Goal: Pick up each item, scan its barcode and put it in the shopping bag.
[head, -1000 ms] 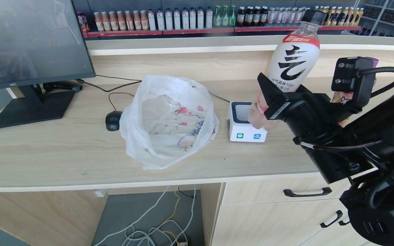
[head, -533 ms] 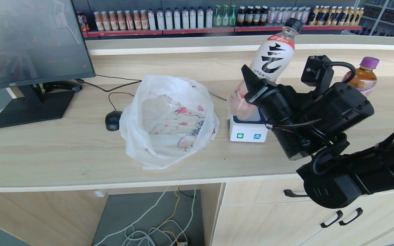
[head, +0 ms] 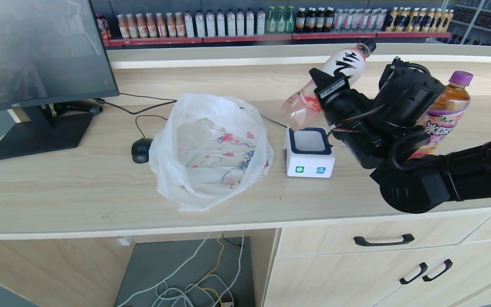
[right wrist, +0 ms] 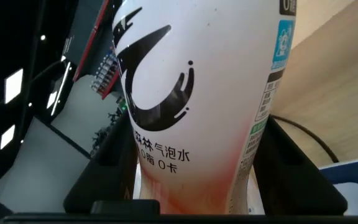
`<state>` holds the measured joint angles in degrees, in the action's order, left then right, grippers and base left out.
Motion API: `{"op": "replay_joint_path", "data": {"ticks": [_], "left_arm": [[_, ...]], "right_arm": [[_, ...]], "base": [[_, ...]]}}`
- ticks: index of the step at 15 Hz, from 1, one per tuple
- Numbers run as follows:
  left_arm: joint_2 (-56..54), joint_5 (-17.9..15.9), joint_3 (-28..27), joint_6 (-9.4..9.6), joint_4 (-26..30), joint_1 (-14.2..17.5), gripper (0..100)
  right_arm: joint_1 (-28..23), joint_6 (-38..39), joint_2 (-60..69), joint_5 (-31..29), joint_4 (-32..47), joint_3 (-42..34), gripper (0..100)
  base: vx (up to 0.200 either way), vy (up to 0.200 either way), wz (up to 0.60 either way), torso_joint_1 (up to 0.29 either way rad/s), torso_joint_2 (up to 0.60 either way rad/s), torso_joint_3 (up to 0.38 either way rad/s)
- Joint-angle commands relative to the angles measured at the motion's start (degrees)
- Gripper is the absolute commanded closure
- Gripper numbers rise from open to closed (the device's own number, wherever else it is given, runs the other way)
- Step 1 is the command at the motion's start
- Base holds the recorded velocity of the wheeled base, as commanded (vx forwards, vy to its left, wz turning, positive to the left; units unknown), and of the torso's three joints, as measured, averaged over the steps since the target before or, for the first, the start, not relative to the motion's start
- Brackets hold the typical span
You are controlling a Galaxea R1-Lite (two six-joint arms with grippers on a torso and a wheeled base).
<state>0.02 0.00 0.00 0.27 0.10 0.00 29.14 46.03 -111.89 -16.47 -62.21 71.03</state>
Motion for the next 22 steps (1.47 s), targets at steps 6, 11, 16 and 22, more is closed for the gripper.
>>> {"op": "replay_joint_path", "data": {"ticks": [6,11,16,22], "left_arm": [[0.1,0.0,0.0,0.0,0.0,0.0,0],[0.1,0.0,0.0,0.0,0.0,0.0,0],[0.1,0.0,0.0,0.0,0.0,0.0,0],[0.1,0.0,0.0,0.0,0.0,0.0,0]], "right_arm": [[-4.0,8.2,0.5,4.3,5.3,1.8,100],[-3.1,14.0,1.1,4.3,8.7,0.6,100],[-2.9,14.0,0.4,4.3,8.7,-0.1,100],[-2.2,14.0,-0.4,4.3,8.6,-1.9,100]], "base": [[0.0,0.0,0.0,0.0,0.0,0.0],[0.0,0.0,0.0,0.0,0.0,0.0],[0.0,0.0,0.0,0.0,0.0,0.0],[0.0,0.0,0.0,0.0,0.0,0.0]]}}
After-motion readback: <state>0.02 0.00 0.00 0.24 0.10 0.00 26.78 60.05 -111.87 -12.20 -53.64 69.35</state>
